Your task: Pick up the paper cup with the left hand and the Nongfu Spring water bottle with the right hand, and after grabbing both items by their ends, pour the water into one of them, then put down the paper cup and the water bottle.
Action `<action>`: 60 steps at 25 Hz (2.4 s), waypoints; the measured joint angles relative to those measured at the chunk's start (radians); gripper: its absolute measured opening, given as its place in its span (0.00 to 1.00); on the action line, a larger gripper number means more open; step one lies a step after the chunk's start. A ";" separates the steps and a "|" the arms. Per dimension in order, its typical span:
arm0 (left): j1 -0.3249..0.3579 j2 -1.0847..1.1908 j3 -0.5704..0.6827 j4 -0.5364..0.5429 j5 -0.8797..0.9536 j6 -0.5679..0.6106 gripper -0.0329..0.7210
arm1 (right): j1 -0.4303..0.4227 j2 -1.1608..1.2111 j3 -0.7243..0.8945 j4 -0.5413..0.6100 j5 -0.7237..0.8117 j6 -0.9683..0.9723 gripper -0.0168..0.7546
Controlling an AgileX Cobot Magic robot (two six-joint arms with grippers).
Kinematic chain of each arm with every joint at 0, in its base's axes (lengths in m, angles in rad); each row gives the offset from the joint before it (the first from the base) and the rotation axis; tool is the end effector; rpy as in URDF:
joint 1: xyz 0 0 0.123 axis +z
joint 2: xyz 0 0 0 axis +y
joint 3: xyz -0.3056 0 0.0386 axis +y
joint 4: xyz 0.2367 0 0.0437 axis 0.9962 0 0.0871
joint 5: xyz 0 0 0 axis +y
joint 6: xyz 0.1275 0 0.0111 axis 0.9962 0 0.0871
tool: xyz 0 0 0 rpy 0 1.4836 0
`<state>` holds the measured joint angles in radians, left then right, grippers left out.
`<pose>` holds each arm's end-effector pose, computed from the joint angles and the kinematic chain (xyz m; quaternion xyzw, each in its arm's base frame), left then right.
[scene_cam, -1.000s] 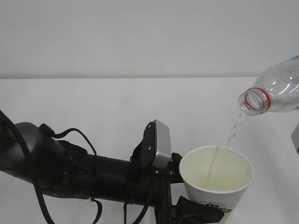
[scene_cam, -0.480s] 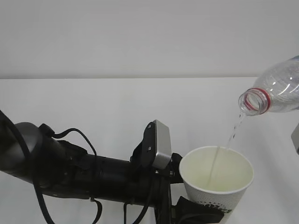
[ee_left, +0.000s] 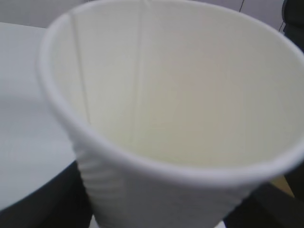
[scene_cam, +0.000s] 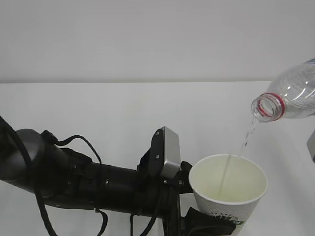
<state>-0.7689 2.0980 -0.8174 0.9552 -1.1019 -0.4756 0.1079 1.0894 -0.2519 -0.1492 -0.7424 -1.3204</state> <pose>0.2078 -0.3307 0.1239 0.5211 0.5862 -0.4813 0.3915 0.2083 0.0355 0.2634 -0.5199 0.4862 -0.4026 0.5755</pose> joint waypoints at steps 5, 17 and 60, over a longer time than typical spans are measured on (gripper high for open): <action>0.000 0.000 0.000 0.000 0.000 0.000 0.76 | 0.000 0.000 0.000 0.000 0.000 0.000 0.60; 0.000 0.000 0.000 0.000 0.000 0.000 0.76 | 0.000 0.000 0.000 0.000 -0.002 -0.015 0.60; 0.000 0.000 0.000 0.000 0.002 0.000 0.76 | 0.000 0.000 0.000 0.000 -0.007 -0.022 0.60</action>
<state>-0.7689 2.0980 -0.8174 0.9552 -1.1002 -0.4756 0.1079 1.0894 -0.2519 -0.1492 -0.7493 -1.3428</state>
